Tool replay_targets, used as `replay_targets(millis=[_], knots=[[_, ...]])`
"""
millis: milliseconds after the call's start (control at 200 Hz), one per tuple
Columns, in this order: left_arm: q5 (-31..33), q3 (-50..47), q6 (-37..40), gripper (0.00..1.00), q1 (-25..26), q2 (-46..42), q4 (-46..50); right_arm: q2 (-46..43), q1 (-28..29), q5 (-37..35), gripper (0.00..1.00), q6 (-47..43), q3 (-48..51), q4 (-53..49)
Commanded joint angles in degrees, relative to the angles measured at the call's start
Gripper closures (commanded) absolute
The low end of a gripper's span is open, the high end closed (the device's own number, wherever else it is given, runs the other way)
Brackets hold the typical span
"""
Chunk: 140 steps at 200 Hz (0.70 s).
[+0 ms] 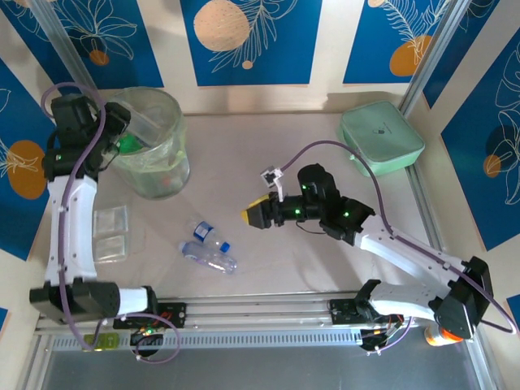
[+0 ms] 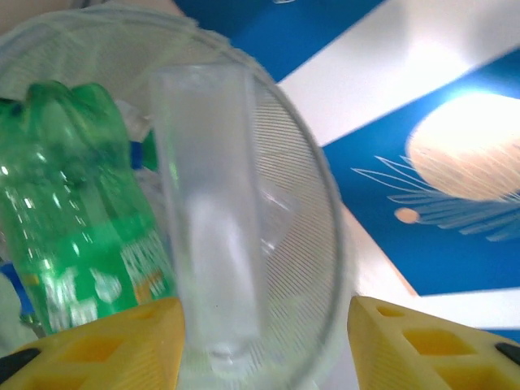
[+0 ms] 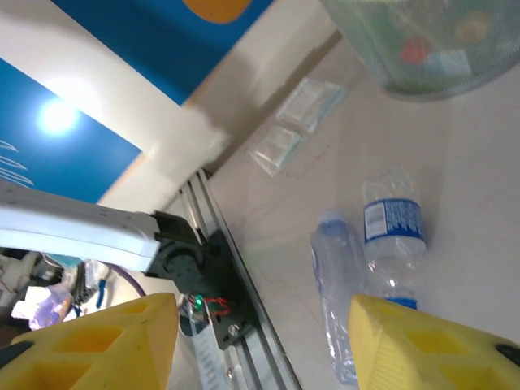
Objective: Put the plastic bottles in the bin
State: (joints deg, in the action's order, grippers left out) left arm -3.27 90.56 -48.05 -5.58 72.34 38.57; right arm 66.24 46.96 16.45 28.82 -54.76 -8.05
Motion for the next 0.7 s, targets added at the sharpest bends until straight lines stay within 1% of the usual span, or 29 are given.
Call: replay_targets(millis=[0, 80, 155, 305, 355, 400, 435, 460, 505, 585, 695], knots=[[3.4, -2.94, 1.12, 0.45, 4.69, -5.78, 2.07, 3.39, 2.19, -4.1, 0.42, -4.2, -3.33, -6.71], [4.23, -8.14, 0.47, 0.44, 8.89, -9.76, 1.87, 7.3, 3.32, -5.9, 0.42, -5.52, -5.19, -9.58], [3.28, -14.62, -0.29, 0.43, 12.58, -13.57, 0.46, 12.41, 4.44, -6.29, 0.41, -6.75, -8.12, -13.22], [2.29, -26.67, -1.19, 0.4, 18.31, -19.55, 0.19, 24.73, 8.17, -11.04, 0.34, -10.11, -16.63, -22.34], [2.04, -29.93, -0.74, 0.39, 18.8, -21.59, 0.48, 28.81, 9.01, -12.65, 0.29, -10.94, -19.48, -24.79], [2.55, -32.59, -0.44, 0.39, 18.8, -23.74, 0.91, 32.36, 9.53, -13.52, 0.27, -11.29, -22.25, -26.69], [3.22, -34.25, 0.35, 0.39, 18.77, -25.48, 1.19, 34.96, 9.74, -14.04, 0.24, -11.45, -24.53, -28.07], [3.62, -35.27, 0.92, 0.39, 18.77, -26.89, 1.31, 36.71, 9.87, -14.13, 0.19, -11.7, -26.02, -28.95], [4.32, -36.66, 2.26, 0.38, 18.77, -29.27, 1.6, 39.56, 9.85, -14.14, 0.16, -11.79, -28.7, -29.99], [6.6, -37.3, 4.8, 0.38, 18.78, -32.82, 3.83, 44.54, 9.61, -14.51, 0.05, -12.26, -33.79, -32.22], [8.96, -36.96, 6.61, 0.38, 18.88, -36.12, 6.76, 51.26, 9.4, -13.9, 0.03, -13.11, -41.28, -36.09]])
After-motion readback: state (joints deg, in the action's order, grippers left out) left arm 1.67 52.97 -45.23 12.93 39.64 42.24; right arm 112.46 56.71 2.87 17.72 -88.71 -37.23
